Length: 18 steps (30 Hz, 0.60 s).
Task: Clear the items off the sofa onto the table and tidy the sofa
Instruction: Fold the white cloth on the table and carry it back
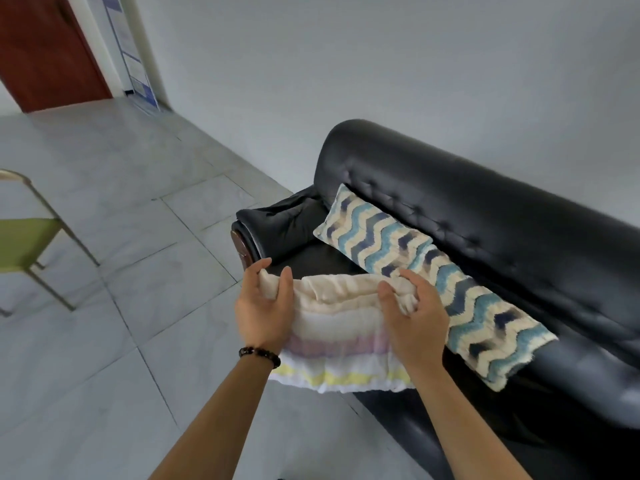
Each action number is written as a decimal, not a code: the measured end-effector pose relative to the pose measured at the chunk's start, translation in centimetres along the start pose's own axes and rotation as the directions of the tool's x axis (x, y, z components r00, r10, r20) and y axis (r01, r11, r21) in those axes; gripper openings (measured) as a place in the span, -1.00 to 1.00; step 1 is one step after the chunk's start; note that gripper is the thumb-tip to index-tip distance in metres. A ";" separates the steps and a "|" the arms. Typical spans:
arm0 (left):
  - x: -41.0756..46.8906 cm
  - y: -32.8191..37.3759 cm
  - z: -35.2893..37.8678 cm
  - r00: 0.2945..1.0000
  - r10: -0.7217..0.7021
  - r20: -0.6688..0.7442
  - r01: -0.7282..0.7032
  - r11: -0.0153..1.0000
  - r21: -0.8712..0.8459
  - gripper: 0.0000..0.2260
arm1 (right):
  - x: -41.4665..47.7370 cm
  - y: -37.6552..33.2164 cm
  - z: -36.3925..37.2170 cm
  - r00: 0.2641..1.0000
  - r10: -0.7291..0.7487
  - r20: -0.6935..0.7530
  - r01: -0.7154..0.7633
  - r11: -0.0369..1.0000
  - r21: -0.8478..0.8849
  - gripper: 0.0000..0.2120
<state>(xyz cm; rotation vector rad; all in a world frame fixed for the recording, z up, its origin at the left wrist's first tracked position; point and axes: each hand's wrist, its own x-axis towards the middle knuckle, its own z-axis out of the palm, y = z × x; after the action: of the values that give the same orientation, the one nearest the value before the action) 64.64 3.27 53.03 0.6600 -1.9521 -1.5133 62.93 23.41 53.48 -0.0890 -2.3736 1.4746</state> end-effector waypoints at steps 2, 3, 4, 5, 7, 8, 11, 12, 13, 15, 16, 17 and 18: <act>6.1 0.4 0.8 0.999 0.039 0.011 -0.039 0.999 0.003 -0.78 | 3.5 -1.4 4.0 1.000 -0.018 -0.019 0.019 1.000 0.017 -0.68; 9.0 0.6 1.3 0.998 0.052 0.019 -0.053 0.999 0.011 -0.78 | 5.3 -1.9 5.9 1.000 -0.017 -0.024 0.018 0.999 0.039 -0.69; 11.8 0.6 1.9 0.998 0.060 0.030 -0.060 0.998 0.022 -0.78 | 6.9 -2.3 7.7 1.000 -0.008 -0.028 0.010 0.998 0.060 -0.70; 14.4 0.7 2.6 0.997 0.065 0.046 -0.066 0.997 0.028 -0.78 | 8.5 -2.7 9.5 0.999 -0.001 -0.035 0.004 0.997 0.074 -0.70; 19.4 0.4 4.5 0.994 0.075 0.074 -0.078 0.996 0.036 -0.78 | 11.7 -2.9 12.9 0.998 0.014 -0.063 -0.008 0.996 0.094 -0.70; 22.0 0.0 5.5 0.993 0.080 0.090 -0.084 0.996 0.043 -0.78 | 13.4 -2.8 14.7 0.997 0.027 -0.077 -0.018 0.994 0.106 -0.71; 29.8 -1.7 9.4 0.986 0.090 0.140 -0.100 0.993 0.067 -0.77 | 18.9 -1.6 20.4 0.991 0.065 -0.118 -0.050 0.991 0.127 -0.70; 32.5 -2.3 10.8 0.985 0.093 0.149 -0.105 0.992 0.074 -0.78 | 20.9 -1.1 22.4 0.987 0.077 -0.140 -0.058 0.989 0.138 -0.70; 35.2 -2.8 12.3 0.983 0.099 0.153 -0.112 0.990 0.080 -0.80 | 23.0 -0.5 24.6 0.982 0.092 -0.166 -0.066 0.986 0.155 -0.70; 40.5 -3.7 15.2 0.982 0.106 0.156 -0.122 0.988 0.095 -0.82 | 27.4 0.2 28.8 0.970 0.127 -0.209 -0.086 0.977 0.194 -0.70; 43.2 -4.1 16.5 0.982 0.105 0.157 -0.123 0.986 0.109 -0.82 | 29.7 0.3 30.9 0.964 0.143 -0.224 -0.096 0.973 0.210 -0.71; 45.8 -4.3 17.6 0.981 0.110 0.162 -0.131 0.984 0.124 -0.83 | 32.0 0.4 32.9 0.959 0.157 -0.237 -0.104 0.970 0.221 -0.72; 47.8 -4.4 18.3 0.978 0.117 0.170 -0.141 0.980 0.140 -0.83 | 33.7 0.2 34.5 0.955 0.165 -0.246 -0.112 0.970 0.215 -0.72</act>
<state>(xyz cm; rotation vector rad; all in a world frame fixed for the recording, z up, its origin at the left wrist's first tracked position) 17.95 -18.08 52.02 0.4736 -2.2042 -1.3867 20.24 1.71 48.08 -0.3850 -2.0348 1.6441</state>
